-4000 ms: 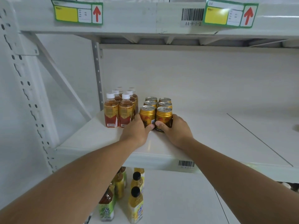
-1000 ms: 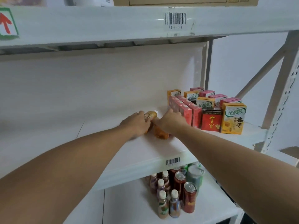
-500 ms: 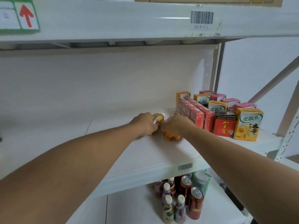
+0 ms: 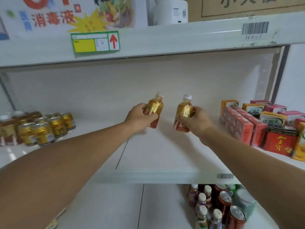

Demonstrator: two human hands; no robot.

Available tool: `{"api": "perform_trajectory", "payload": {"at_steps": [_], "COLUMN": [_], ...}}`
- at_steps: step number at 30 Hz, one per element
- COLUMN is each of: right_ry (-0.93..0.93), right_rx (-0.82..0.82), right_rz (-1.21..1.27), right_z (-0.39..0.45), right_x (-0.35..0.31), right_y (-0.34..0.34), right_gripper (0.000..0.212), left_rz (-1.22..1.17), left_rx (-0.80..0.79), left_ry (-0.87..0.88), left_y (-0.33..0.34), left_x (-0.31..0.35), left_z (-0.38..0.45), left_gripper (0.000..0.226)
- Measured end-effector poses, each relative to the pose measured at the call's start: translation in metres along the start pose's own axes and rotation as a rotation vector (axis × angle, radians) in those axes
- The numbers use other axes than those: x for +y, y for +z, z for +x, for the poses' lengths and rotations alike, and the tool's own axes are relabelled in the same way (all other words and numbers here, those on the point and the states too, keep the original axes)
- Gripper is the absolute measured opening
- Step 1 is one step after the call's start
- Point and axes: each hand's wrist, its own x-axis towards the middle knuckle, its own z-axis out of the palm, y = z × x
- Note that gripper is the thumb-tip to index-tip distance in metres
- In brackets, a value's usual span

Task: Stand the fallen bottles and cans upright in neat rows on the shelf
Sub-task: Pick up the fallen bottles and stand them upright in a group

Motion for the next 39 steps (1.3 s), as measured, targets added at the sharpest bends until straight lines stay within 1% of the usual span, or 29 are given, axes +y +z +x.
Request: {"api": "perform_trajectory", "payload": {"at_steps": [3,5,8,10,12,14,18,20,23,25,31,34,37,39], "right_ry": [-0.032,-0.054,-0.093,-0.109,-0.132,-0.16,-0.151,-0.135,-0.12,-0.13,-0.175,-0.202,-0.232,-0.248], "right_rx": [-0.114,-0.186,-0.256,-0.285,-0.314,-0.343,-0.385,-0.39,-0.401,-0.426,-0.498,-0.53,-0.563,-0.573], "right_rz": [0.051,0.079,0.105,0.101,0.079,0.057,0.025,0.03,0.045,0.035,0.017,0.031,0.015,0.025], "right_z": [-0.004,-0.014,-0.04,-0.058,-0.077,-0.094,-0.125,-0.139,-0.156,-0.162,-0.166,-0.164,-0.157,-0.153], "right_x": [-0.006,-0.01,-0.02,-0.028,-0.038,-0.048,-0.071,-0.08,-0.092,-0.095,-0.104,-0.106,-0.109,-0.111], "right_y": [0.043,0.073,0.119,0.148,0.173,0.199,0.257,0.29,0.334,0.357,0.419,0.44,0.457,0.469], "right_gripper": [0.065,0.071,0.071,0.073,0.074,0.072,0.073,0.073,0.071,0.07,0.072,0.077,0.082,0.082], "left_rz": [-0.048,-0.049,-0.014,0.013,0.016,0.014,-0.063,-0.078,-0.04,-0.004,0.032,0.06,0.111,0.132], "left_rx": [0.11,0.169,0.205,0.201,0.208,0.229,0.233,0.235,0.259,0.281,0.36,0.413,0.438,0.457], "left_ry": [-0.045,-0.081,-0.128,-0.14,-0.132,-0.116,-0.128,-0.127,-0.12,-0.119,-0.174,-0.228,-0.255,-0.254], "left_y": [-0.035,-0.06,-0.099,-0.13,-0.16,-0.189,-0.245,-0.271,-0.306,-0.323,-0.365,-0.378,-0.394,-0.405], "left_x": [-0.029,-0.048,-0.077,-0.092,-0.106,-0.121,-0.158,-0.176,-0.197,-0.206,-0.236,-0.245,-0.247,-0.248], "left_z": [-0.025,-0.045,-0.075,-0.093,-0.11,-0.128,-0.163,-0.178,-0.197,-0.205,-0.212,-0.209,-0.202,-0.196], "left_gripper": [0.036,0.035,0.034,0.044,0.049,0.045,0.031,0.034,0.037,0.037,0.049,0.049,0.058,0.054]}}
